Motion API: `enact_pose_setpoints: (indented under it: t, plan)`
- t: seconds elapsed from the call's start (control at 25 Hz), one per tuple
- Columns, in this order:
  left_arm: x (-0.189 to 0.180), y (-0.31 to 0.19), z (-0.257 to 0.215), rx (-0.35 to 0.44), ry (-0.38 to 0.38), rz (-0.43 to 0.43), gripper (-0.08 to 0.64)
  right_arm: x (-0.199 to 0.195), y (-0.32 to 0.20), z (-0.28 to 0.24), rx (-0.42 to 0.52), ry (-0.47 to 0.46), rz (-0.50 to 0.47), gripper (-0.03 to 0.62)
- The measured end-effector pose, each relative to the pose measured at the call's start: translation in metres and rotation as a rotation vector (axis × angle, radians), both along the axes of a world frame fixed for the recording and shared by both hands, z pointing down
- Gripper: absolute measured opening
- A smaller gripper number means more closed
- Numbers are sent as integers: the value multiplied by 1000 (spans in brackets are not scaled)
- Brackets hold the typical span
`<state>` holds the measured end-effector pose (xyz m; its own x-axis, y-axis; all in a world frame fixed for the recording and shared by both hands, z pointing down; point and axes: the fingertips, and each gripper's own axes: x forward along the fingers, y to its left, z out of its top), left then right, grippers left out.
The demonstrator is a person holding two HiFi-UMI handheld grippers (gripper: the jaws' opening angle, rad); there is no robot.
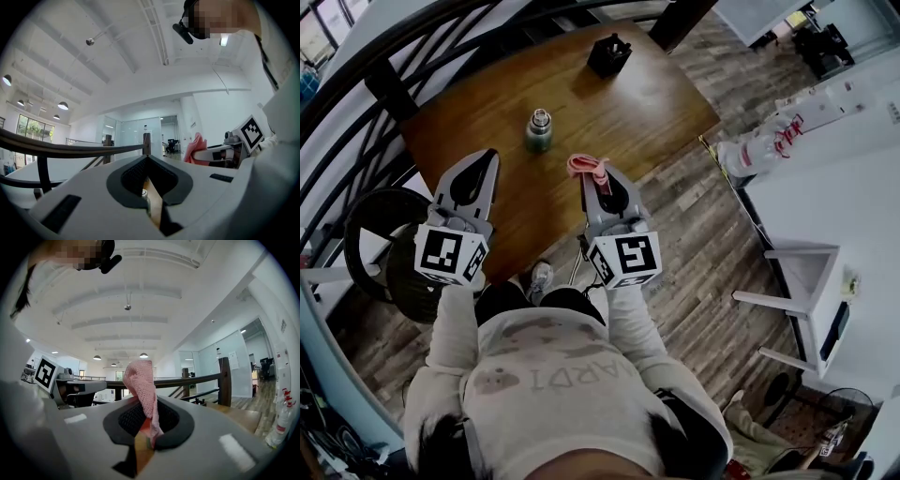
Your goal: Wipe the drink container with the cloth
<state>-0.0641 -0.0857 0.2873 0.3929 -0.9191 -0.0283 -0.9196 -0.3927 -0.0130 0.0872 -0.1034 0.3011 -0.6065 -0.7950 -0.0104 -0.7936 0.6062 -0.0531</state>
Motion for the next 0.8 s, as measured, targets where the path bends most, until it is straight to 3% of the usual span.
enact_pose_setpoints:
  t: [0.28, 0.8]
  plan:
    - [5, -23, 29, -79, -52, 42, 5, -3, -12, 23, -61, 1, -7, 38]
    - [5, -101, 86, -247, -172, 219, 5, -26, -50, 69, -177, 39, 36, 38]
